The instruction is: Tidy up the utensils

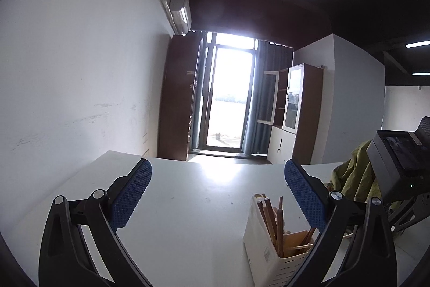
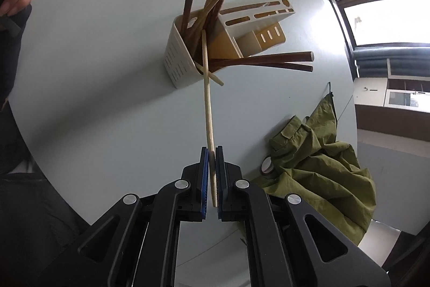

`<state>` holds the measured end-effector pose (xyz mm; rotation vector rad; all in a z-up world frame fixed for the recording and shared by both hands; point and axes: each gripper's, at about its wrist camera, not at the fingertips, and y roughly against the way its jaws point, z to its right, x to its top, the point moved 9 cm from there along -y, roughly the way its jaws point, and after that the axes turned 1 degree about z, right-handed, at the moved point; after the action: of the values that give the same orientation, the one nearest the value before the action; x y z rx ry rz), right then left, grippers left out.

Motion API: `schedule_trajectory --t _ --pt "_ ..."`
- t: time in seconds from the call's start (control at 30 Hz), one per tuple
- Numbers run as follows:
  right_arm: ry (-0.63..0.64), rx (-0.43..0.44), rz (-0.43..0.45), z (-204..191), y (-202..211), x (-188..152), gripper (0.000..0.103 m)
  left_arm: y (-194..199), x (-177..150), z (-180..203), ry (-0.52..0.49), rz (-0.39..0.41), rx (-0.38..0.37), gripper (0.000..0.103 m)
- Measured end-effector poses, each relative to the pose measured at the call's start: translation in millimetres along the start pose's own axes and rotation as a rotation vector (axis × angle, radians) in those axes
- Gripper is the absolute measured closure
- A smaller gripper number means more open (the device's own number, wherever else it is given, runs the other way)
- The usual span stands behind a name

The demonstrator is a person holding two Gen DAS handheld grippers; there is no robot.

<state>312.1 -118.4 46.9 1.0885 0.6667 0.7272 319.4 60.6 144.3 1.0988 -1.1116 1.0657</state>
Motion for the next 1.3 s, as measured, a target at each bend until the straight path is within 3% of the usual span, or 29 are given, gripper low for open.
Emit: schedule_trajectory --t 0.27,0.67,0.8,1.03,1.07,1.1,1.17,1.3 --pt "0.000 -0.014 0.041 16.2 12.6 22.2 0.096 3.6 1.3 -17.0 0.063 -0.020 0.006 0.006" --pt "0.071 -0.170 -0.080 25.9 14.2 19.5 0.095 1.2 -0.4 -9.9 0.044 -0.049 -0.007 0.006" --pt "0.092 -0.185 -0.088 27.5 11.0 39.8 0.095 1.4 -0.2 -10.9 0.039 -0.052 -0.005 0.006" --pt "0.005 -0.126 0.073 40.8 20.8 84.2 0.094 1.5 3.3 -24.6 0.068 -0.058 -0.001 0.006" --pt "-0.014 -0.115 0.104 42.3 20.7 88.7 0.087 1.5 3.6 -26.6 0.072 -0.059 -0.003 0.006" --pt "-0.032 -0.103 0.137 42.6 20.6 93.7 0.069 2.0 3.5 -28.0 0.076 -0.059 -0.002 0.006" --pt "-0.056 -0.076 0.209 39.6 18.2 100.0 0.055 1.8 3.3 -29.7 0.079 -0.063 0.000 0.006" --pt "-0.208 -0.023 0.466 51.7 36.1 108.7 0.053 -1.9 -2.2 -28.0 0.072 -0.091 0.010 0.006"
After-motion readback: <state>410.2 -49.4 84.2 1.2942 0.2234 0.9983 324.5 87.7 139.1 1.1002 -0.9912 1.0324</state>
